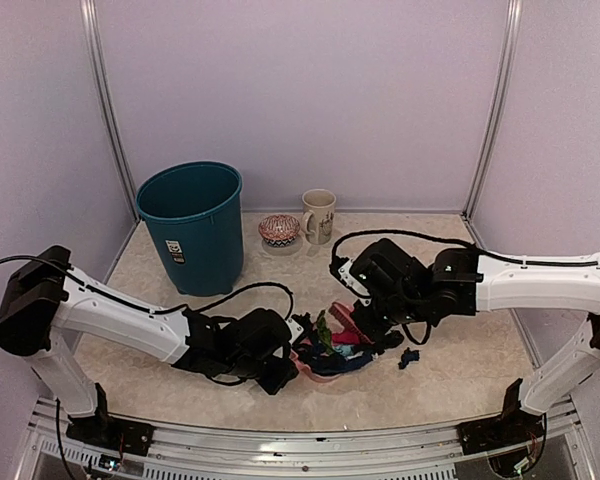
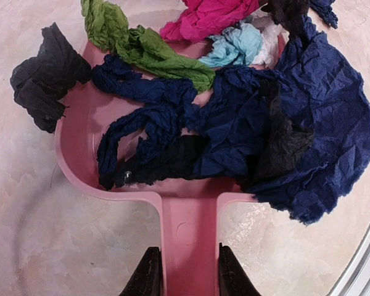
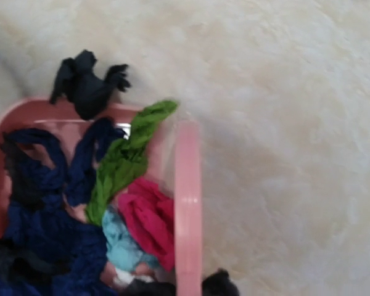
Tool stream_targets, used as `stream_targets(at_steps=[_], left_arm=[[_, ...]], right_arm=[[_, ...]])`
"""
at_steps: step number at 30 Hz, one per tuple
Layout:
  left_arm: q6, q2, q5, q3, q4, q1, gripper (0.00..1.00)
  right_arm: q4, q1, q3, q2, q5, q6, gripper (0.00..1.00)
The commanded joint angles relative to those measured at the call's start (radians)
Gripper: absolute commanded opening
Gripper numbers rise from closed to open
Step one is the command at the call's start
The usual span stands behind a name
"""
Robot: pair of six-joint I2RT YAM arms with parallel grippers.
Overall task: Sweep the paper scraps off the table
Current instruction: Sweep the paper scraps into the dustpan.
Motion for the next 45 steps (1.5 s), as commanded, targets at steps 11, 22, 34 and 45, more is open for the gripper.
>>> stream_targets(at_steps=[11,22,34,45], left_arm=[[-0.029,-0.014,-0.159,-0.083,0.171,-0.022,0.00],[-0.029,-0.073,-0.220,-0.088,0.182,-0.024,0.00],[0.011,-0.155,-0.288,-0.008,0.063,-0.022,0.00],[0.046,-0.219,-0.289,0.119,-0.103,-0.002,0.00]], right_arm=[[-0.073,0.014,-0.003,-0.136,0.198,0.041,0.00],[-0.074,-0.026,-0.062,-0.256,0.304,0.063,0.00],[0.058,-0.141,-0.227,-0.432,0.257,0.069,0.00],[0.124,-0.184,-0.307,-0.462,0.214,0.068,0.00]])
